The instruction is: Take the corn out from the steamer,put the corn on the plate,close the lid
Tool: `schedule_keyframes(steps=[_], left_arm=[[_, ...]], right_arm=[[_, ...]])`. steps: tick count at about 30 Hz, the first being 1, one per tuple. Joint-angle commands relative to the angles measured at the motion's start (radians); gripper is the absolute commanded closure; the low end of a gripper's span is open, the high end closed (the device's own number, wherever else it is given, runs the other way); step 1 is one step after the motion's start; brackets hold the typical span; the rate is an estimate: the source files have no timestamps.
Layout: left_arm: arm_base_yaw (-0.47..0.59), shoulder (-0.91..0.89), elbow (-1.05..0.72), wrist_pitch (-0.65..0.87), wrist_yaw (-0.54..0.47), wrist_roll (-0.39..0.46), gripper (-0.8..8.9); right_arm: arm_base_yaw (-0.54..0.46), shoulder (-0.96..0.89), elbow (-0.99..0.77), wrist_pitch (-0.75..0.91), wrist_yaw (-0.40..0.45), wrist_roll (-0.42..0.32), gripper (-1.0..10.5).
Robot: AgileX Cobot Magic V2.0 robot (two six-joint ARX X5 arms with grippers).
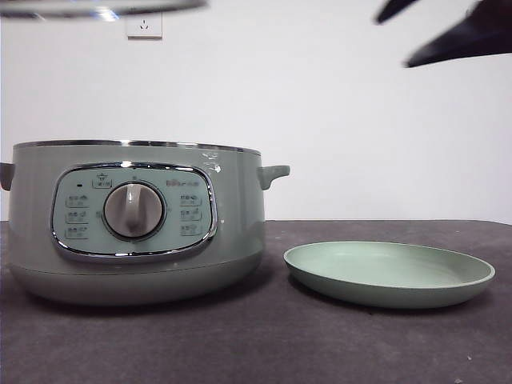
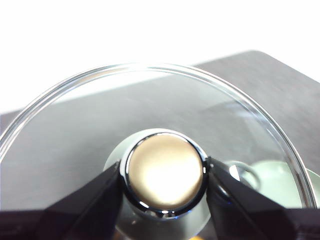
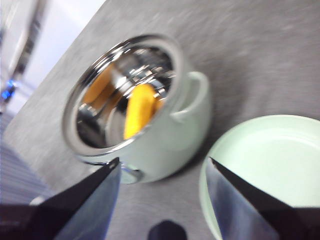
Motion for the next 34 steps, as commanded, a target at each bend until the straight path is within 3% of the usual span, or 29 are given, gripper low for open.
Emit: schedule_keyframes(steps=[1,3,6,12,19,31,34], left_arm=[[-0.002,-0.107,0.013,-0.012,-0.068,0.010,8.22],[-0.002,-0.173,0.013,-0.051,-0.114,0.010,8.22],[-0.002,-0.253,0.013,-0.086,-0.167,0.011,8.22],[-0.002,-0.380,0.013,-0.134,-0.241,0.011,8.22],[-0.002,-0.424,0.013,-0.185,-0.261,0.011,8.22],[-0.002,-0.423,0.013,-0.228,-0.259,0.010,8.22],[-0.002,-0.423,0.013,-0.229,-0.259,0.010,8.22]], right_arm=[[0.103,0.112,0.090,0.010,0.034,0.000,6.5],[0.188,0.211,0.176,-0.008,0.092,-0.027,6.5],[0.272,0.337,0.306,-0.076,0.164,-0.056,5.3],[0.410,0.598,0.606,-0.253,0.330,-0.145,5.3],[0.494,0.893,0.934,-0.448,0.494,-0.225,5.4],[0.528,1.132,1.026,-0.428,0.522,-0.254,5.5],[0.528,1.155,1.026,-0.420,0.522,-0.257,6.5]])
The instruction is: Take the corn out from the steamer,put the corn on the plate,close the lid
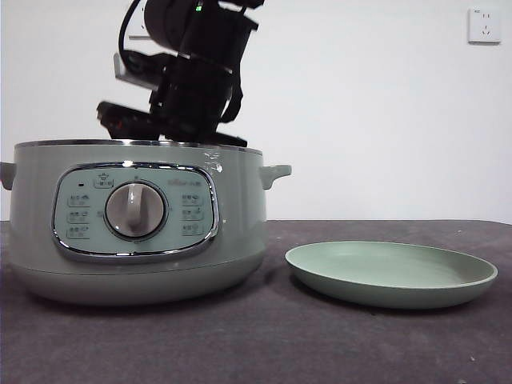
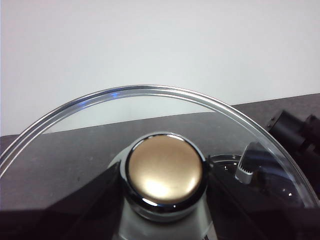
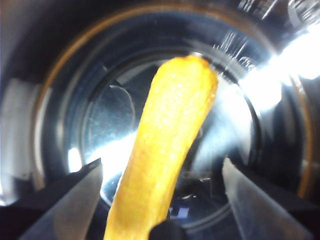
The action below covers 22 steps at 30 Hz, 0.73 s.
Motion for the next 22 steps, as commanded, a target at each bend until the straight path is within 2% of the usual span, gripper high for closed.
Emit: schedule_keyframes(steps=[1,5,8,14,22], left_arm=[[-0.002,-0.011,0.013,0.045,-0.003,0.010,8.22],[-0.002,-0.011,0.013,0.030,-0.003,0.008,8.22],[-0.002,-0.010,0.013,0.010,-0.002,0.006,8.22],[-0.002,0.001,0.013,-0.007,-0.002,0.003,8.22],[-0.002,0.054,0.013,-0.002,0.002,0.003,8.22]], right_arm=[[0.002,0.030,0.003,0.014,0.003,-0.013,6.9],[0.002,0.037,0.003,0.020,0.003,-0.013,8.7],[0.005,0.037,0.003,0.028,0.002,-0.012,9.6],[0.008,-0.008,0.003,0.034,0.002,-0.008,9.6],[-0.009,-0.200,0.003,-0.061,0.003,-0.002,9.6]])
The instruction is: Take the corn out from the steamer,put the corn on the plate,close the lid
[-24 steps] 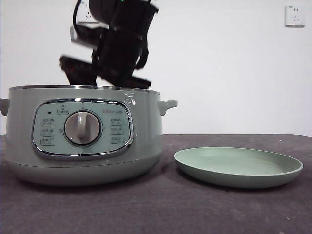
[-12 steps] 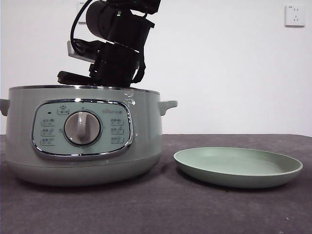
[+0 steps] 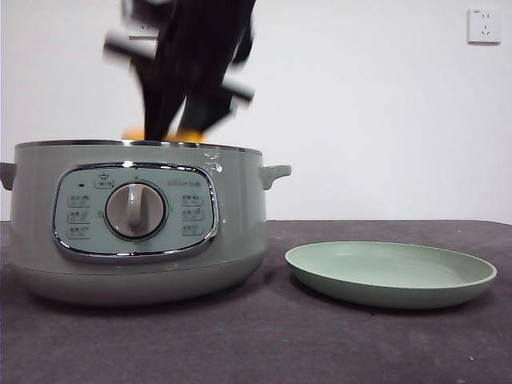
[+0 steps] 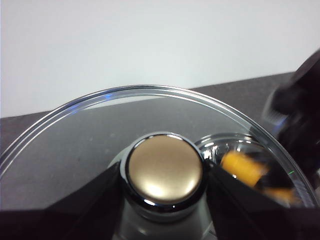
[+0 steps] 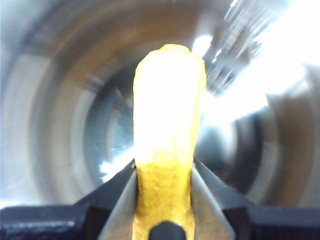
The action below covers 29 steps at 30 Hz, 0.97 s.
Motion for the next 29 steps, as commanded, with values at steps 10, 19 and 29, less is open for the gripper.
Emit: schedule_keyframes(steps=[10,19,29], left_arm=[[-0.002,0.132,0.013,0.127,0.021,0.004,8.22],[-0.002,0.206,0.013,0.207,0.113,0.000,8.22],[-0.003,0.243,0.013,0.225,0.158,0.000,8.22]], right_arm=[[-0.142,-0.243,0.003,-0.334,0.027,0.017,9.6],[-0.282,-0.277,-0.069,-0.494,0.111,0.111,9.6],[-0.312,-0.296,-0.413,-0.366,0.108,0.130,9.6]])
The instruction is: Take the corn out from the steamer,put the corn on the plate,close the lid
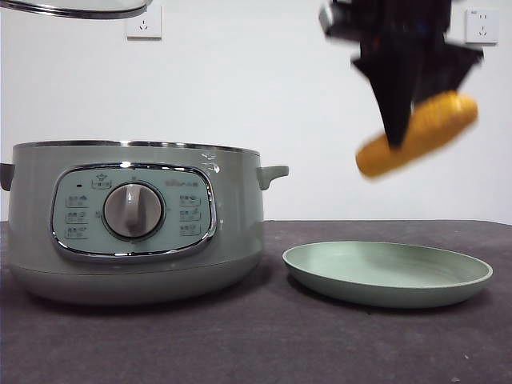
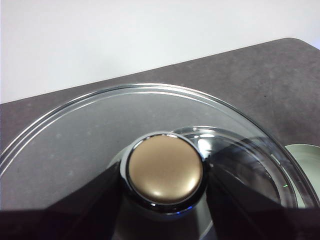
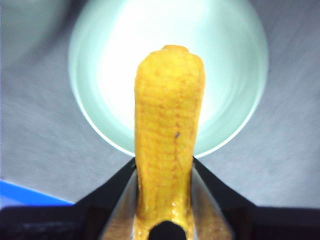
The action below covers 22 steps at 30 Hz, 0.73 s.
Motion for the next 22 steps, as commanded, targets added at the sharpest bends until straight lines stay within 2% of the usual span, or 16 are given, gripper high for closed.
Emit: schedule_keyframes(steps=[1,8,10,13,16,17,20,22], left_arm=[[-0.001,-0.005,0.013,0.059,0.005,0.000,8.22],[-0.001,-0.004,0.013,0.065,0.005,0.000,8.22],[-0.001,-0.004,0.013,0.065,0.005,0.000,8.22],[-0.001,-0.004,0.013,0.066,0.005,0.000,8.22],[-0.001,-0.003,0.013,0.068,0.006,0.000,8.22],[-0.001,-0.003,0.013,0.069,0.006,0.000,8.22],[-0.001,0.003,0.013,0.079,0.010,-0.002,8.22],[-0.001,0.010,0.013,0.080,0.010,-0.007,8.22]], right_arm=[[0.002,0.003,-0.112,0.108,-0.002,0.020,9.6],[0.008,0.003,-0.357,0.524,0.003,0.059,9.6],[0.008,0.003,-0.416,0.626,0.027,0.061,9.6],[0.010,0.003,-0.476,0.719,0.051,0.063,9.6],[0.009,0.003,-0.499,0.745,0.050,0.063,9.4],[0.009,0.003,-0.500,0.745,0.051,0.062,9.2],[0.009,0.003,-0.500,0.746,0.051,0.063,7.1],[0.009,0.003,-0.500,0.747,0.051,0.070,6.5]])
